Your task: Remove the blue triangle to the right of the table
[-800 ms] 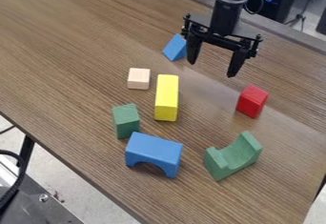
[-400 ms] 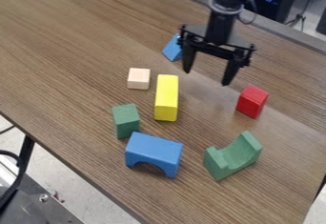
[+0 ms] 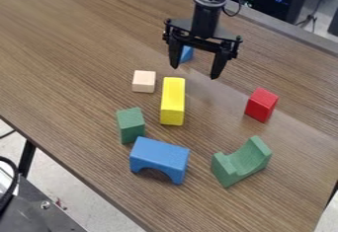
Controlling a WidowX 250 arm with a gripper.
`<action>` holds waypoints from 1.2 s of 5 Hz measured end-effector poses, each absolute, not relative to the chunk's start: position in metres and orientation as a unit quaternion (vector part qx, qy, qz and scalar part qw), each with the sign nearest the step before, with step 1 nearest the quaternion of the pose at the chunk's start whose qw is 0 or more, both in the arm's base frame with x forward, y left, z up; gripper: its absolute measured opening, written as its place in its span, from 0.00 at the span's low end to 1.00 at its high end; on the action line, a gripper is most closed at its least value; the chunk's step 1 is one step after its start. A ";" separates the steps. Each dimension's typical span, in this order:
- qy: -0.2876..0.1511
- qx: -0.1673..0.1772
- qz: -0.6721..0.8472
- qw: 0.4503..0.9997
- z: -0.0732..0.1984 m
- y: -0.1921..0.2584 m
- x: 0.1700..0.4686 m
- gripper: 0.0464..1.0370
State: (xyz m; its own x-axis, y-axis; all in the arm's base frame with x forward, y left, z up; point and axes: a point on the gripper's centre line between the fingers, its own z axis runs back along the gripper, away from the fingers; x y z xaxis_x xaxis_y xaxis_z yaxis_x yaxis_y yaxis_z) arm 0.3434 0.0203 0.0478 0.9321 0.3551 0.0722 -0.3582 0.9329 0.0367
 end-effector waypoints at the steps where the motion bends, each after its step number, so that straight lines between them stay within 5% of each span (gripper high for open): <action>1: -0.039 0.028 0.179 0.983 0.052 0.025 0.347 0.96; 4: -0.098 0.038 0.192 0.976 0.080 0.054 0.378 0.96; 6: -0.065 0.025 0.226 0.972 0.069 0.071 0.367 0.96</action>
